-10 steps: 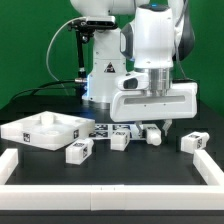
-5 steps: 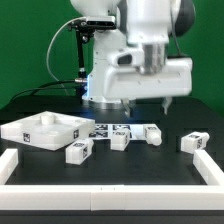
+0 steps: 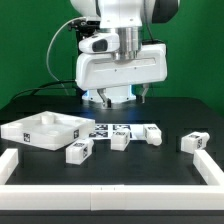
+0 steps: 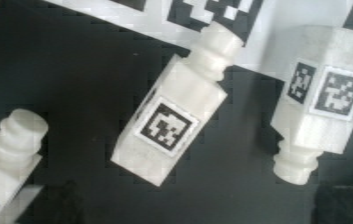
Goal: Assemble one leg
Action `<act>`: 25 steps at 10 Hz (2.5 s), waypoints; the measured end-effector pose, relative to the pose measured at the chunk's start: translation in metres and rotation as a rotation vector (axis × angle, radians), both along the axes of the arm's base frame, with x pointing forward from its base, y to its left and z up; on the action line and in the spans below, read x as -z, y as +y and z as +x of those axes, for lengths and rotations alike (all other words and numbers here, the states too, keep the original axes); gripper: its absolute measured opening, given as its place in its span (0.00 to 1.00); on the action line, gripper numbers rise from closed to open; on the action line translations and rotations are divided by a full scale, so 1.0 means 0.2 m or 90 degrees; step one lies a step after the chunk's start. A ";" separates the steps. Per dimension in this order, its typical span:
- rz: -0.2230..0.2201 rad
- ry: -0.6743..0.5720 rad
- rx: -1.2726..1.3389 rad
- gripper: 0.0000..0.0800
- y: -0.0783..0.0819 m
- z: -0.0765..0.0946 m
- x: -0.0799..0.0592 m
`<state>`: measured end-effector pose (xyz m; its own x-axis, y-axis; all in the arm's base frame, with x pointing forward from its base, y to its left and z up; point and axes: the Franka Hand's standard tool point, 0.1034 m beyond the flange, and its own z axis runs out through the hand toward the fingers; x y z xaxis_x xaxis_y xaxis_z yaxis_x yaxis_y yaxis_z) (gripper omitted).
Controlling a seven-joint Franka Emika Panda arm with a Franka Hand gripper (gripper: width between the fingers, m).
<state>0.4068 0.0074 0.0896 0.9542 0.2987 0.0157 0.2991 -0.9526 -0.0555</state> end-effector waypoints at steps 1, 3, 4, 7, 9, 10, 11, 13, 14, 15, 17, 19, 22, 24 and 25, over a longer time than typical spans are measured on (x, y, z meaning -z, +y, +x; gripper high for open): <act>0.000 -0.004 -0.029 0.81 -0.03 0.00 0.01; -0.006 -0.017 -0.176 0.81 -0.27 -0.05 0.06; -0.017 -0.026 -0.235 0.81 -0.41 -0.03 0.05; -0.025 -0.032 -0.281 0.81 -0.59 0.00 0.06; -0.025 -0.031 -0.281 0.81 -0.59 0.00 0.07; -0.026 -0.031 -0.324 0.81 -0.64 0.01 0.08; -0.028 -0.024 -0.357 0.81 -0.78 0.03 0.13; -0.019 -0.003 -0.389 0.81 -1.01 0.01 0.25; -0.011 0.008 -0.391 0.81 -1.08 -0.03 0.33; -0.014 0.008 -0.384 0.81 -1.12 -0.02 0.38; -0.008 0.014 -0.380 0.81 -1.11 -0.02 0.41; -0.008 0.014 -0.380 0.67 -1.11 -0.02 0.41; -0.008 0.015 -0.380 0.43 -1.11 -0.02 0.41; -0.008 0.014 -0.378 0.06 -1.11 -0.02 0.41; -0.002 0.020 -0.346 0.06 -1.09 -0.02 0.37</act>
Offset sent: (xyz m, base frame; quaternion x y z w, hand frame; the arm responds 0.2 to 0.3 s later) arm 0.0046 -0.0978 0.0084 -0.0376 -0.0169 -0.2297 0.9724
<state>0.4032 -0.2115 0.0147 0.6617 0.7497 -0.0119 0.7473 -0.6607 -0.0704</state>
